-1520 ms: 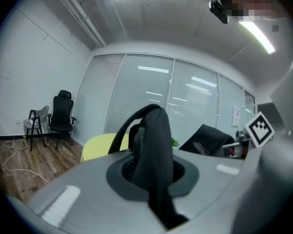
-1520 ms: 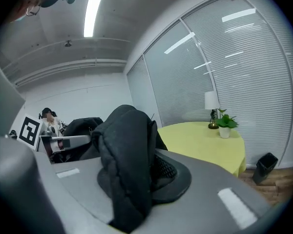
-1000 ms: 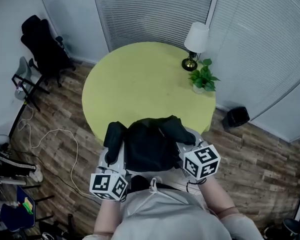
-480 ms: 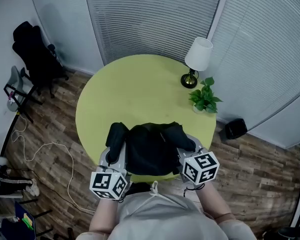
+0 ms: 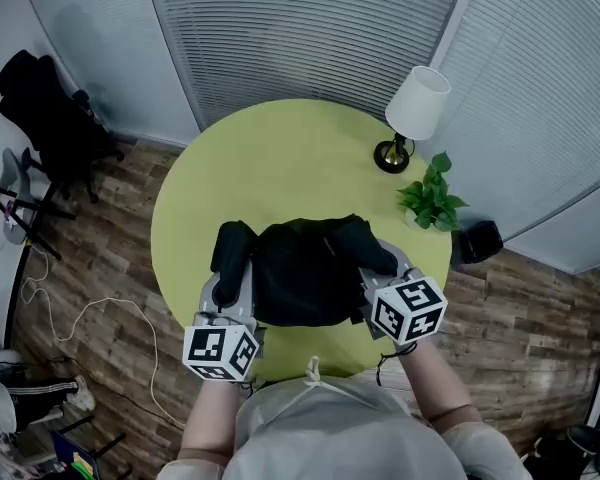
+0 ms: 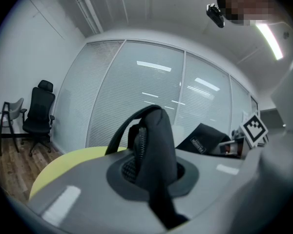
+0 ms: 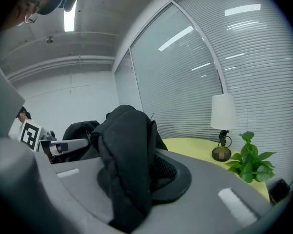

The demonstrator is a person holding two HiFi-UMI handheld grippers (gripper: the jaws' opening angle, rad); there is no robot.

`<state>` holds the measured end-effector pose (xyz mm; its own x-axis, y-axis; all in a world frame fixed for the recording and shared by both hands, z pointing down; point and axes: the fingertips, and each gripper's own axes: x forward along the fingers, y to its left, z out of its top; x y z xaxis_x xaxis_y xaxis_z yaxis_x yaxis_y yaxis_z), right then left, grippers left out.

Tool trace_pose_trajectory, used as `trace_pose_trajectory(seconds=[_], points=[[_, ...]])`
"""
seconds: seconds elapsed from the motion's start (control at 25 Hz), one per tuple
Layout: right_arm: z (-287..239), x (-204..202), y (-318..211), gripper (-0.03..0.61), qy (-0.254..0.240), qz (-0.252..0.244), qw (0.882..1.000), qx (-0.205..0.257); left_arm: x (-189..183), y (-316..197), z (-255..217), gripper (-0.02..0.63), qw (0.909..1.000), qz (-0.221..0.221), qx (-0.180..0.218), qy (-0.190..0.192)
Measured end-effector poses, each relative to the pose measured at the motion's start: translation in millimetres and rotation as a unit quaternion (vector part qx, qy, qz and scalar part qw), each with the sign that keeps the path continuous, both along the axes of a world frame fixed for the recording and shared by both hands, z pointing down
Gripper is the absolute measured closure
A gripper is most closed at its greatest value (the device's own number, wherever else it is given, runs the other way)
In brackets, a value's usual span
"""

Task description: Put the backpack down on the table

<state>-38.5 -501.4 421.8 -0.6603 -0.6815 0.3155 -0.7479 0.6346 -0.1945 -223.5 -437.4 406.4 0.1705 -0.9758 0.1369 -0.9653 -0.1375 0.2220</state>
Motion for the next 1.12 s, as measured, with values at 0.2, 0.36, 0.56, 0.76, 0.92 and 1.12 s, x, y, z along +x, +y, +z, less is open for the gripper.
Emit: trace_pose_trajectory(seconds=[0.2,0.36,0.56,0.76,0.92,1.12], points=[[13.8,-21.9,-41.5,0.548,0.011,0.025,1.0,0.008,-23.4,-43.5,16.5,0.588,0.9999,0.011,-0.002,-0.003],[25.6,-36.5,-62.1,0.548,0.021,0.035,0.999,0.006,-36.8,-68.6,29.3,0.588,0.9997,0.022,-0.009,-0.004],[42.2,-38.1,-85.0,0.548,0.024,0.051,0.998,0.003,-38.9,-96.4,45.2,0.588,0.9992,0.037,-0.014,-0.013],[64.7,-37.6,-96.1,0.547,0.034,0.064,0.997,0.0,-35.5,-108.7,66.3,0.588,0.9973,0.054,-0.029,-0.042],[80.3,-40.0,-103.0,0.547,0.054,0.069,0.996,-0.01,-36.6,-115.3,83.9,0.588,0.9967,0.059,-0.046,-0.033],[96.1,-39.0,-108.2,0.546,0.065,0.069,0.995,-0.014,-34.3,-121.8,95.8,0.588,0.9961,0.061,-0.05,-0.039]])
